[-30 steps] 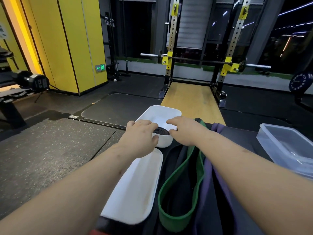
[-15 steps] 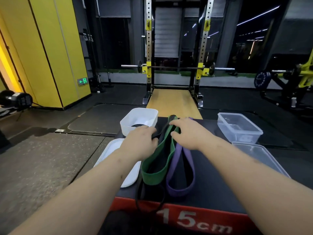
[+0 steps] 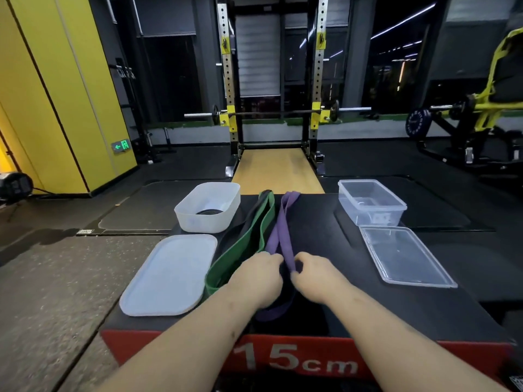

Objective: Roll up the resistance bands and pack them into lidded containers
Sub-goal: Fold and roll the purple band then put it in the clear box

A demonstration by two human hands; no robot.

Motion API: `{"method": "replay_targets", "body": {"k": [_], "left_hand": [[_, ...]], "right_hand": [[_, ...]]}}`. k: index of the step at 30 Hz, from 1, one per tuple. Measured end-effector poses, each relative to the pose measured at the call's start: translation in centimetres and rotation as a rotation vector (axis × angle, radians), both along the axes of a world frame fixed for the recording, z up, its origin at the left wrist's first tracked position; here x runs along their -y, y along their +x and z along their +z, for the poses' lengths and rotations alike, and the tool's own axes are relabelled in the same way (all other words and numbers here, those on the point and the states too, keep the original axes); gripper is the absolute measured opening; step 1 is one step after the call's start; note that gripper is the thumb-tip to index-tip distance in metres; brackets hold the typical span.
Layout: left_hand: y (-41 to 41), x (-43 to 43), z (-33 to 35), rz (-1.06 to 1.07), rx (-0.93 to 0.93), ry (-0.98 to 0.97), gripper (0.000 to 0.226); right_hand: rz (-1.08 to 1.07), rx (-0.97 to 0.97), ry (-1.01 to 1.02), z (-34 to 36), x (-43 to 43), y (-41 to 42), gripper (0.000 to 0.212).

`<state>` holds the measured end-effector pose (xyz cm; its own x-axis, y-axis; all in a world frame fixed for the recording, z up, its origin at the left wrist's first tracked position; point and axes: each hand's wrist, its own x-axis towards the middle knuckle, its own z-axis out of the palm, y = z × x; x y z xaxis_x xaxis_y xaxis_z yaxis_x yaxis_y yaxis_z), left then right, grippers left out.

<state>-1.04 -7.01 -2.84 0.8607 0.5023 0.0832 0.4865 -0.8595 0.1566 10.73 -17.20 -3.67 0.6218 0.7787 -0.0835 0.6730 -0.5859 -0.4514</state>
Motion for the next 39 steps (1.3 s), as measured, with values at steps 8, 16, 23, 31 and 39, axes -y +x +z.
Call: {"method": "replay_targets", "body": {"k": [8,16,23,31,39], "left_hand": [[1.3,-0.3,-2.2,0.159,-0.233,0.206,0.036],[2.4,-1.2,-0.1,0.374,0.094,-0.47,0.005],[1.9,3.0,-0.2,0.324,0.418,-1.419,0.026],[1.0,3.0,-2.1,0.348,0.409,-1.641,0.027],[0.0,2.5,-2.8,0.161,0.435,-1.673,0.039]], "right_hand": [[-0.081,-0.279,0.085,-1.1,-0.2,0.2,0.037],[-0.147,-0.331,0.223,0.1,0.4,0.9,0.026],[-0.047,-0.257,0.279,1.4,1.3,1.6,0.019],[-0.059,-0.662,0.517,-2.5,2.9,2.1,0.031],[-0.169,-0.832,0.651,-2.7,2.7,2.8,0.017]]}}
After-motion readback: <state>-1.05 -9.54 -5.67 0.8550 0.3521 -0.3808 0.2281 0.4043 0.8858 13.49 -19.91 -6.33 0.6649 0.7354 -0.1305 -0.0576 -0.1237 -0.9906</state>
